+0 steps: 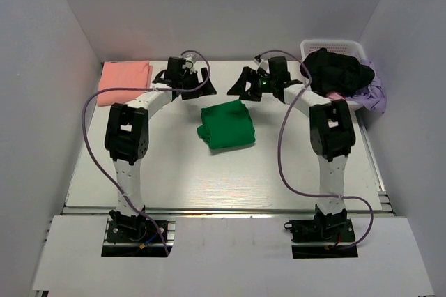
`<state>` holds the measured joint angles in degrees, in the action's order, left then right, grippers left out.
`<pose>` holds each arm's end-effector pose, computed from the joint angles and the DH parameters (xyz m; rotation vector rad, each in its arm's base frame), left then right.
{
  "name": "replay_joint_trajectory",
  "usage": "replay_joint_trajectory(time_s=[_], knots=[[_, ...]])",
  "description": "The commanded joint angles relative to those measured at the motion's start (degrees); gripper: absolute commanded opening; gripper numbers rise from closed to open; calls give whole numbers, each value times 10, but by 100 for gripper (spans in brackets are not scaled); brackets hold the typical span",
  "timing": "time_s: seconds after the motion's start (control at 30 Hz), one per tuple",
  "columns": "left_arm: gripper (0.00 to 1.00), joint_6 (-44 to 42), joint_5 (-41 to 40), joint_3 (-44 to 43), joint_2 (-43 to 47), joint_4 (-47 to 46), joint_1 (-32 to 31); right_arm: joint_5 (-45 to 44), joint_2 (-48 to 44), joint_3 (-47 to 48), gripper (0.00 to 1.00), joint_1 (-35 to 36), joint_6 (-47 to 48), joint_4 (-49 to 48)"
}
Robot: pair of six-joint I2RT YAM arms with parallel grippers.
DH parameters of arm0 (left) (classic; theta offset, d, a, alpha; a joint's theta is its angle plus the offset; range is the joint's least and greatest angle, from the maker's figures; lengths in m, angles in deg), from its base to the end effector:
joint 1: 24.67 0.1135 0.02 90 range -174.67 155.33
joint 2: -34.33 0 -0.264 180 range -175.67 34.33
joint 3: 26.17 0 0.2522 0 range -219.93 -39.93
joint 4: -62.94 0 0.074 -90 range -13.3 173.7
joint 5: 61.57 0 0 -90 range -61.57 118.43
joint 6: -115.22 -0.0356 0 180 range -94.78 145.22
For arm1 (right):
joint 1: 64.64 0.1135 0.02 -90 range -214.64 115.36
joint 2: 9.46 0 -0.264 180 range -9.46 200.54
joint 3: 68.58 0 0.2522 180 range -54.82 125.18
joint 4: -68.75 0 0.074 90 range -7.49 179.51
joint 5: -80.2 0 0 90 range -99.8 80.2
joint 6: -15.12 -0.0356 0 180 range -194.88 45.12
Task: Fold and stack the t-shirts
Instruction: Fold the long partially folded tshirt into a neat square, then put the neatly folded tshirt into the corner of the board with the left arm
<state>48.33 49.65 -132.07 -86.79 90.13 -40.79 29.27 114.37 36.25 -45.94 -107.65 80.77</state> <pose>0.4565 -0.1454 0.2010 0.0509 2.3748 -0.7681 0.4593 0.1792 0.1983 -0.1677 2.2241 1.2359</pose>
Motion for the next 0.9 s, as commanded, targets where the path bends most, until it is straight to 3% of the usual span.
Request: replay_joint_trajectory(time_s=[0.0,0.13,0.33,0.6,0.73,0.83,0.87], knots=[[100,-19,-70,2,77,91,-5,-46,-111,-18,90,-3,61,34],[100,3,-104,52,122,144,-15,-115,-181,-89,90,-4,78,57],[100,48,-87,140,167,169,-43,-211,-278,-173,90,-3,90,87],[100,92,-50,230,149,103,-64,-262,-354,-262,90,-4,104,96],[100,98,13,245,116,3,-64,-268,-364,-270,90,-6,115,108],[90,98,18,245,89,3,-64,-274,-366,-273,90,-6,119,118],[81,98,18,245,84,3,-64,-275,-368,-275,90,-8,119,118]])
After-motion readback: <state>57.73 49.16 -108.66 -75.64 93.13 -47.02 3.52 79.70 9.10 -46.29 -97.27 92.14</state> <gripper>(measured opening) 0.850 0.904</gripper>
